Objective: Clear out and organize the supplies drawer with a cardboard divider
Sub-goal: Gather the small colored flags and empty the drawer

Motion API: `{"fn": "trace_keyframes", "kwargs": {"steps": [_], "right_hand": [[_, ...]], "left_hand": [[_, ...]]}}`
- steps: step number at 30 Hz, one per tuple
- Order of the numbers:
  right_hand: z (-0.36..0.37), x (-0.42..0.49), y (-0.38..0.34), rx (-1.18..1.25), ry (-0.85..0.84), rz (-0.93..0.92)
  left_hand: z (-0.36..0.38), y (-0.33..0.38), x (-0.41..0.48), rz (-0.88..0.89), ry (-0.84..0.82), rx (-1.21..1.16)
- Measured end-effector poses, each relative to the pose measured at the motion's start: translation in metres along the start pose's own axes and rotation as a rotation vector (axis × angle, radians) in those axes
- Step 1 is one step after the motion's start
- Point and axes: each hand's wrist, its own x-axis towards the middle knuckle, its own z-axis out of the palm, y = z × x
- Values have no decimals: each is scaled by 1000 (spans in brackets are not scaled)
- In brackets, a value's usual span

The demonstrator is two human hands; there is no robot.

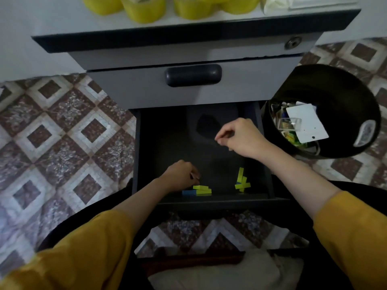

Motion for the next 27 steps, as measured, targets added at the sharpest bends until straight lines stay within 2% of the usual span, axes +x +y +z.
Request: {"fn": "trace_keyframes", "kwargs": {"steps": [4, 10, 27], "right_hand": [[4, -1, -4, 16, -37, -15], [4, -5, -1, 73, -111, 31], [7, -7, -7, 67, -157, 56]], "left_hand": [[11, -1, 7, 15, -50, 15], [25, 0, 9, 15, 9, 28], [33, -1, 19, -76, -115, -73]]}}
